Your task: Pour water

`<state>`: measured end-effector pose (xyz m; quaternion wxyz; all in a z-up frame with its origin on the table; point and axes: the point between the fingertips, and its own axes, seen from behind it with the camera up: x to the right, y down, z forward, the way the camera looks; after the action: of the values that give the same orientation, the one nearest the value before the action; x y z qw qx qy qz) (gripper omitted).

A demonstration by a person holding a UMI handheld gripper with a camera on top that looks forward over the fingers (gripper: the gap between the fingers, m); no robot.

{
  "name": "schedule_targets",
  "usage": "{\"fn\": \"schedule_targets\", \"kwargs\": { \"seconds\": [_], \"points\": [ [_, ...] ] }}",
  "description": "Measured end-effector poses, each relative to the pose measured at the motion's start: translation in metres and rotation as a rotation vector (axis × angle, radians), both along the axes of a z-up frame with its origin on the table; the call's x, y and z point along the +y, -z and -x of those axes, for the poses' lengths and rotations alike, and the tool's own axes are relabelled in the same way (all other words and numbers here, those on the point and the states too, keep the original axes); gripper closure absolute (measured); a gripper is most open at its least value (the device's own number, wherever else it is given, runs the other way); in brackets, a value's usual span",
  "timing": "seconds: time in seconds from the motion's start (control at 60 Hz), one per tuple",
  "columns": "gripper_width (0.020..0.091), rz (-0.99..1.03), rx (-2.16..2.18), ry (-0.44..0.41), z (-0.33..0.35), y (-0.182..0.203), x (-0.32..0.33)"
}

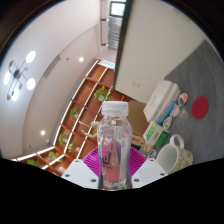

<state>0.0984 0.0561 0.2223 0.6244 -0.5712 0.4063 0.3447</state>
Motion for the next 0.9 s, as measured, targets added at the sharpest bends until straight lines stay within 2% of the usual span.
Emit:
{"fn": "schedule_targets", "kwargs": {
  "seconds": [0.117, 0.217, 0.233, 0.283, 0.317, 0.333, 0.367, 0.45, 0.467, 0.8, 0.9],
  "points": [
    [0.0749, 0.179, -0.473, 0.111, -0.057, -0.001, -0.01],
    [0.0753, 0.372, -0.772, 0.239, -0.125, 0.03, -0.018],
    [0.0752, 0.405, -0.803, 0.251, -0.129, 0.024, -0.023],
    [0.0736, 0.471, -0.889, 0.283, -0.154, 0.036, -0.027],
    [0.0733, 0.502, -0.92, 0.291, -0.165, 0.041, -0.029],
    [0.0734, 0.504, -0.936, 0.3, -0.181, 0.064, -0.025],
    [0.0733, 0.532, -0.944, 0.301, -0.186, 0.058, -0.023],
    [0.0733, 0.571, -0.955, 0.288, -0.201, 0.073, -0.016],
    [0.0733, 0.567, -0.957, 0.293, -0.213, 0.099, -0.012],
    [0.0731, 0.632, -1.04, 0.323, -0.254, 0.14, 0.002],
    [0.0714, 0.585, -1.008, 0.346, -0.256, 0.139, 0.001]
  ]
}}
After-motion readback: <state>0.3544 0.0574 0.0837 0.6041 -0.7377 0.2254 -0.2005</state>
